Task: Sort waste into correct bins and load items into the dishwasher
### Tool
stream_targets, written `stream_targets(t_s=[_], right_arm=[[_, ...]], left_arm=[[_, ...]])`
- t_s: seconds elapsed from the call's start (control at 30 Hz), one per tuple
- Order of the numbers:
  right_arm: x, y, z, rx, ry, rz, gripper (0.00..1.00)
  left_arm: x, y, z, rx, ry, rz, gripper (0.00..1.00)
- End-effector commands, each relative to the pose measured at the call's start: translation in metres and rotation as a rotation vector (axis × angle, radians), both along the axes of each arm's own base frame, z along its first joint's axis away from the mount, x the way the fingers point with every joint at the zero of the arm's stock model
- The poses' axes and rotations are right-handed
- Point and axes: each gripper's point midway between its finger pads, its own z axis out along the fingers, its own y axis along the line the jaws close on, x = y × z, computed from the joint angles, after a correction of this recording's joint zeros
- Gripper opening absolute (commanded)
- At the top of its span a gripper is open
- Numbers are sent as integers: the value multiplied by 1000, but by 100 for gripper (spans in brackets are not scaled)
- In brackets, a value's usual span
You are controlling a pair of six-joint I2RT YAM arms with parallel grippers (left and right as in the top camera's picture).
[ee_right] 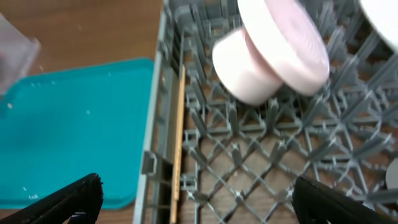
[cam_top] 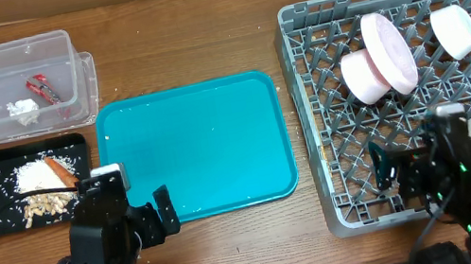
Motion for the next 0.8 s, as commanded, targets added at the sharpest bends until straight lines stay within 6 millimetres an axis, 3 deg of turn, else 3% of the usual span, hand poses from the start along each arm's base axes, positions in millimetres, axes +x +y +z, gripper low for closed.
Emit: stream_targets(t_s=[0.0, 0.23, 0.6, 0.77], right_arm=[[-9, -4, 14, 6, -134, -11, 100], [-10, 2, -3, 50, -354, 18, 100], [30, 14, -24, 99, -682, 61, 100], [33, 16, -51, 72, -630, 77, 100]], left_arm=[[-1, 1, -4, 4, 7, 11, 100], [-1, 1, -4, 4, 7, 11, 100], [-1, 1, -4, 4, 7, 11, 100], [-1, 1, -4, 4, 7, 11, 100]])
